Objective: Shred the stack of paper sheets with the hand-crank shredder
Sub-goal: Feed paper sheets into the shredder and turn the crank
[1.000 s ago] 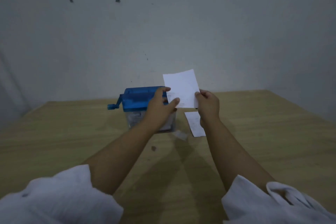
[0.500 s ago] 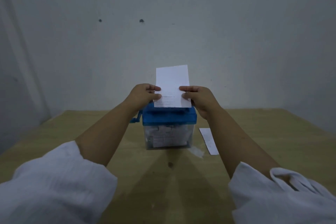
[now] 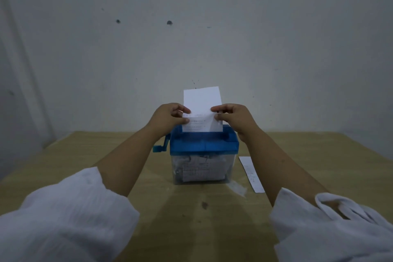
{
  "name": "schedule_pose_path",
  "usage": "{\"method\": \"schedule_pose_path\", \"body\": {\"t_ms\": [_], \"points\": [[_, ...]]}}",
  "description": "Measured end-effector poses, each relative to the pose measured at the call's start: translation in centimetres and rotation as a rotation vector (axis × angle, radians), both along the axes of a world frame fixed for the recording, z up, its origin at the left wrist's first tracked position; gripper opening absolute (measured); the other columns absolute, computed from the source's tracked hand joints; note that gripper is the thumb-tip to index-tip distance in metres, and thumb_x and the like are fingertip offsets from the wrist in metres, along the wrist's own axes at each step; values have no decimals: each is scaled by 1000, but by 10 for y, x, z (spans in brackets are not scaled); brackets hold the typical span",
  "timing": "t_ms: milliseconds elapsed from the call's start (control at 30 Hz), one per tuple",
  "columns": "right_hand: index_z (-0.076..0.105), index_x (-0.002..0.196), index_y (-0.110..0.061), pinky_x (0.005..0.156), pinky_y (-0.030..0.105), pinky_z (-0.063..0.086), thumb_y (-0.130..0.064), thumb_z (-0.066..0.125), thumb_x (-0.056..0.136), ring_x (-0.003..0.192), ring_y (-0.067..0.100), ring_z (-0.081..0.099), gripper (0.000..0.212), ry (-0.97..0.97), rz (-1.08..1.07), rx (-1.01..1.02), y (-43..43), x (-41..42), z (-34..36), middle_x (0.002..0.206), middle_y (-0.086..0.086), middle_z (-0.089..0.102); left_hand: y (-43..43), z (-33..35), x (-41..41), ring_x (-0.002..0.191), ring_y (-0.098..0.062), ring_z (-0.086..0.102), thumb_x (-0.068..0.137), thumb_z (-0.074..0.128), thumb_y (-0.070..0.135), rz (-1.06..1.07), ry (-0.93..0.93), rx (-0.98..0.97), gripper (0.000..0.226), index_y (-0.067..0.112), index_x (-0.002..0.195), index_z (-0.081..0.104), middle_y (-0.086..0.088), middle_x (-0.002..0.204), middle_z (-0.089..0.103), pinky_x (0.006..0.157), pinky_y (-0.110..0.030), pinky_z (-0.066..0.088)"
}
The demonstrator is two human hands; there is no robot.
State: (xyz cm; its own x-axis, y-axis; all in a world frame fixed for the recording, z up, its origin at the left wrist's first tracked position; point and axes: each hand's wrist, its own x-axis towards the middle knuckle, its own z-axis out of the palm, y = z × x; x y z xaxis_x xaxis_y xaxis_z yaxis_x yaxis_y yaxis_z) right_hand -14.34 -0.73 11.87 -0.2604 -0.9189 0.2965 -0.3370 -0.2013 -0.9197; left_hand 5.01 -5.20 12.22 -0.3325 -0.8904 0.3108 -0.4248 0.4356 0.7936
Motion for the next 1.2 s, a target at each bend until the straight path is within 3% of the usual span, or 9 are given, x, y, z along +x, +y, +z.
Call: {"method": "schedule_pose_path", "body": {"t_ms": [167,300,467,600,733,867,967,1033,1200], "points": [[67,99,-15,66,13,48,-3,61,87,84,10,53,18,64,17,-24,1,0,-9,93,-3,58,2,-10,5,98,-22,61,83,69,11,6,-5,4,20,16,102,64,-5,99,64,84,-31,50],[58,107,-17,65,12,47,-7,63,86,83,10,55,23,79,-28,-55,2,1,-14,96,-1,59,4,-9,7,102,-22,60,84,69,17,14,-43,-17,25,17,107,61,-6,109,64,81,-27,47],[40,126,-21,84,28,49,-11,62,88,99,22,58,45,18,-40,-37,0,3,-16,109,9,63,14,20,21,122,-23,45,75,72,48,111,-655,15,83,6,139,38,-10,140,44,92,-29,39],[44,128,-14,87,33,49,-13,61,89,100,25,59,42,71,-69,-14,2,6,-18,109,12,63,27,32,34,116,-23,52,75,75,44,134,-1013,34,73,1,129,52,-10,129,55,95,-32,45],[58,113,-5,84,31,51,-11,60,90,95,21,60,24,88,-81,-5,5,9,-21,112,11,65,30,29,39,105,-20,59,82,71,23,116,-1031,27,39,4,116,65,-10,117,64,89,-31,48],[62,106,-1,79,32,50,-14,59,91,92,25,60,20,96,-91,14,6,10,-22,107,14,66,29,22,39,86,-15,60,83,68,15,113,-982,76,28,6,109,68,-9,109,68,70,-23,50],[56,89,7,68,35,45,-23,56,93,77,26,49,30,141,-104,57,6,12,-24,90,26,56,25,12,39,104,-15,63,81,73,23,75,-1009,147,38,5,114,67,-7,113,68,87,-25,49],[50,80,-2,64,30,38,-26,55,93,72,24,43,28,150,-94,64,5,14,-25,81,19,49,20,4,40,107,-16,62,76,77,25,62,-980,202,43,5,113,68,-7,112,69,95,-27,47],[44,71,-10,61,28,33,-26,56,92,63,17,39,30,218,-103,51,1,11,-29,68,8,44,14,-5,46,95,-14,65,67,84,22,60,-827,231,39,5,100,73,-6,98,72,88,-25,48]]}}
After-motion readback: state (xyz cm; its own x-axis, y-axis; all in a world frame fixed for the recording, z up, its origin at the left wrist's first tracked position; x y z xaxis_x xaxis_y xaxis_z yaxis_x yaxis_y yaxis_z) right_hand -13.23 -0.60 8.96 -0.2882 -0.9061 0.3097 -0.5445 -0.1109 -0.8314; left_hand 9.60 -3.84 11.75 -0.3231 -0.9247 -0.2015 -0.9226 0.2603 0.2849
